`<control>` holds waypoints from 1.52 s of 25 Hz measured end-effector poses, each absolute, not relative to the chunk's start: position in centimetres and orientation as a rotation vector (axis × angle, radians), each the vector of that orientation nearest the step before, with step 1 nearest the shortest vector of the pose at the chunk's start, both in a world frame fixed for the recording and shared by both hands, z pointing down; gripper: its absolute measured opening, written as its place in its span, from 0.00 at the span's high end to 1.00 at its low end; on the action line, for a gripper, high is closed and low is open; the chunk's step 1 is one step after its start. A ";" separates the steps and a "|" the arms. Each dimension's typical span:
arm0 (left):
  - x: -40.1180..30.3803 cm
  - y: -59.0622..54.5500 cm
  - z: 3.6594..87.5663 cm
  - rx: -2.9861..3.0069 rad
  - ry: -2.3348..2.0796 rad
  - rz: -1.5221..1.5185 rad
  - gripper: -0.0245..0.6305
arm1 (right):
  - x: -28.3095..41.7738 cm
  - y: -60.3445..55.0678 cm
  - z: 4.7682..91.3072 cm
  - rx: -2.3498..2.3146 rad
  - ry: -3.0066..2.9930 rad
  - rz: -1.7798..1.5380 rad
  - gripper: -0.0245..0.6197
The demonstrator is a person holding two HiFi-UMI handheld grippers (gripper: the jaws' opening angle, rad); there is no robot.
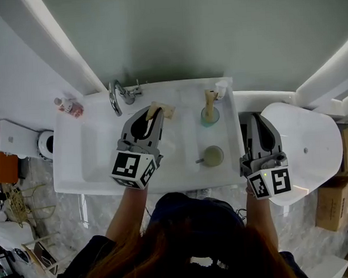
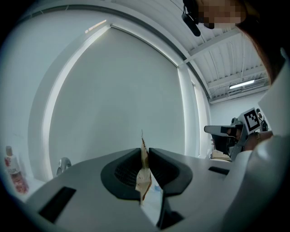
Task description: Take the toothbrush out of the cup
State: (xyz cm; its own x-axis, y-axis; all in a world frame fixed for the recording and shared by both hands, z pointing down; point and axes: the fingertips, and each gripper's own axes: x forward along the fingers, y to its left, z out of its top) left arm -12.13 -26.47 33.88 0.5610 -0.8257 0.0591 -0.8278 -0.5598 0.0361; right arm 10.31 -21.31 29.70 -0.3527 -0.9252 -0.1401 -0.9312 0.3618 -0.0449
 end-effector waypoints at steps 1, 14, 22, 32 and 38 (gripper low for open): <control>-12.1 -26.8 34.0 2.726 -1.438 0.058 0.86 | 10.5 -21.4 29.7 -1.708 2.466 0.067 0.94; -10.6 -26.5 34.5 2.541 -1.791 0.055 0.86 | 19.0 -24.4 32.3 -1.575 2.550 0.021 0.94; -1.9 -23.2 33.0 2.386 -2.059 0.034 0.86 | 28.8 -26.0 33.2 -1.334 2.750 0.046 0.94; 1.8 -21.3 32.5 2.265 -2.155 0.045 0.86 | 27.5 -28.0 34.2 -1.047 2.827 -0.080 0.94; 0.4 -21.5 32.7 2.236 -2.183 0.013 0.86 | 22.6 -28.5 35.9 -0.943 2.902 -0.112 0.94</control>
